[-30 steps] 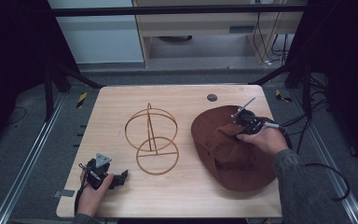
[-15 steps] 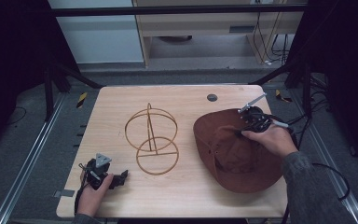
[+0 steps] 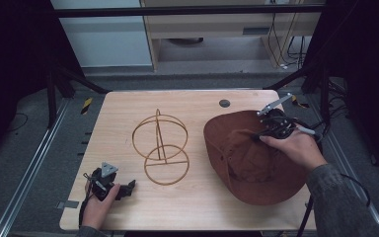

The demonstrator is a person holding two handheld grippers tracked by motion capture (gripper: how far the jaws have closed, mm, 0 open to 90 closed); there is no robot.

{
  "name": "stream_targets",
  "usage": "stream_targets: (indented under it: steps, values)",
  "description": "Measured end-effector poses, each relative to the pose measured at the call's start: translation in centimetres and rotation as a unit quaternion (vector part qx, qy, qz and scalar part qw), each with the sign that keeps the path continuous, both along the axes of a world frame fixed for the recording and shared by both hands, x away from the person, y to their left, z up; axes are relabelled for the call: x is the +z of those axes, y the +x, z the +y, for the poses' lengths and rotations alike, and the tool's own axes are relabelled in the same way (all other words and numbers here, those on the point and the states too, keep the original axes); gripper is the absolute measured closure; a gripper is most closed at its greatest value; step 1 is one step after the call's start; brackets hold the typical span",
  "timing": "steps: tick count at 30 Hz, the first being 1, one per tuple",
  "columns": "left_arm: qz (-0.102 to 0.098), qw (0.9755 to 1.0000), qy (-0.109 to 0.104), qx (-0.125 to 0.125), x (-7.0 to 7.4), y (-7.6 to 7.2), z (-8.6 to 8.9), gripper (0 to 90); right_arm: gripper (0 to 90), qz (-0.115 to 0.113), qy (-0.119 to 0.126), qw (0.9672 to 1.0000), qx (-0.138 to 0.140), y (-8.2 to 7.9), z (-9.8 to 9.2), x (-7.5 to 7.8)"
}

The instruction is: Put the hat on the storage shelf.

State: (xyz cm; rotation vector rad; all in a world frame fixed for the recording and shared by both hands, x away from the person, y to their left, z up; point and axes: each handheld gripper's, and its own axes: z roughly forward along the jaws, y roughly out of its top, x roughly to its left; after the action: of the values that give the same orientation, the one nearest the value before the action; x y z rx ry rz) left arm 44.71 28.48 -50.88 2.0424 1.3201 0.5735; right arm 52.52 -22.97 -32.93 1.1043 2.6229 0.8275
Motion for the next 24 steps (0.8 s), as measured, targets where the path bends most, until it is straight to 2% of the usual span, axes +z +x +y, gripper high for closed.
stream_targets:
  steps: [10, 15, 24]
  values:
    - [-0.001, 1.0, -0.001, 0.001, 0.0, 0.0, 0.0, 0.0, 89.4, -0.042, 0.036, 0.9985, 0.005, -1.6, 0.1, 3.8]
    - [-0.002, 1.0, -0.003, 0.002, 0.0, 0.0, 0.0, 0.0, 89.4, -0.067, 0.048, 0.9965, 0.007, -2.1, 0.3, 5.9]
    - [-0.002, 1.0, -0.002, 0.001, 0.0, 0.0, 0.0, 0.0, 89.4, -0.094, 0.067, 0.9932, 0.014, -3.1, 0.7, 8.4]
